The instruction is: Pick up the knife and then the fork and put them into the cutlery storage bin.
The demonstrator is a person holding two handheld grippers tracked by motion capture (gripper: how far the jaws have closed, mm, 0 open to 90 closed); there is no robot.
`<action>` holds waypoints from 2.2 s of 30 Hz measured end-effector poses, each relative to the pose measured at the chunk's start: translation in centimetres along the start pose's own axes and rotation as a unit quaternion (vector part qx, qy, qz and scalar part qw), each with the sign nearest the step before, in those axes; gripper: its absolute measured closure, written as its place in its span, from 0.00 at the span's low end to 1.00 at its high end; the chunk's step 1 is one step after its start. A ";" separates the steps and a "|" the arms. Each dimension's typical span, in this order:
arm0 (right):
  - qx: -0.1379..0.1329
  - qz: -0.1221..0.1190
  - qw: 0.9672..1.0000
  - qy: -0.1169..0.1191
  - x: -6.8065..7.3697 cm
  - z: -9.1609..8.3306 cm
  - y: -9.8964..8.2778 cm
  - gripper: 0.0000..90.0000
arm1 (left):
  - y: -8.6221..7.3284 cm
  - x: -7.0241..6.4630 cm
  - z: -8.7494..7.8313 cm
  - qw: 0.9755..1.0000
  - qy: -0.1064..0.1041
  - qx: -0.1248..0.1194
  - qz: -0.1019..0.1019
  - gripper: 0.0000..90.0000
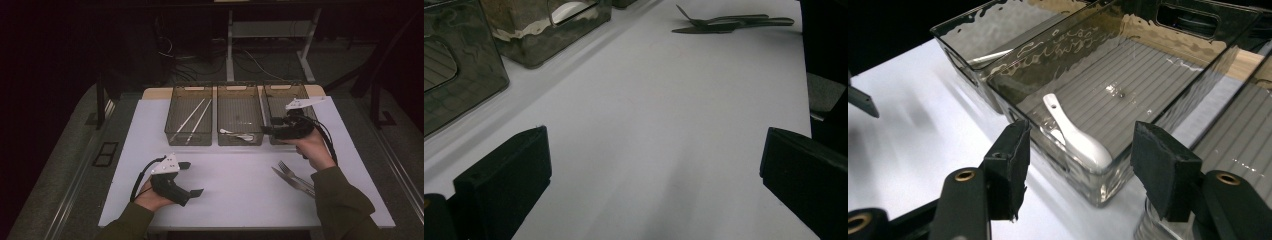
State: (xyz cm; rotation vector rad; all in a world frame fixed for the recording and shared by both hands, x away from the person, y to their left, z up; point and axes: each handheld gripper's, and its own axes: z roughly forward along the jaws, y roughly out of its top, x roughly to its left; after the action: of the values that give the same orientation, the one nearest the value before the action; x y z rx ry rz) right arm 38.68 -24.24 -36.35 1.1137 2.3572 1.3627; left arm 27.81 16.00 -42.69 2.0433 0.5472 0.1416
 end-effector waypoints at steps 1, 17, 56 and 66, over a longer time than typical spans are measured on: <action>-0.001 0.001 1.000 0.000 0.0 -0.3 -0.4 0.45 | 0.0 0.0 0.0 1.000 0.000 0.000 0.000 0.00; 0.019 -0.001 1.000 -0.005 0.3 -4.3 -5.8 0.53 | 0.0 0.0 0.0 1.000 0.003 -0.004 0.002 0.00; 0.163 -0.036 0.986 -0.021 0.5 -6.2 -12.6 0.88 | 0.0 -0.1 0.0 1.000 0.004 0.003 0.002 0.00; 0.165 -0.042 0.985 -0.019 0.2 -5.6 -13.2 0.91 | 0.0 -0.2 0.0 1.000 0.003 0.002 0.003 0.00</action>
State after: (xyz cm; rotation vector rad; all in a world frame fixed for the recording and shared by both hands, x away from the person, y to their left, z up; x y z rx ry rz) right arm 28.96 -31.63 -43.83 1.0905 2.6323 0.9352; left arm 27.68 15.88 -42.66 2.0497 0.5457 0.1510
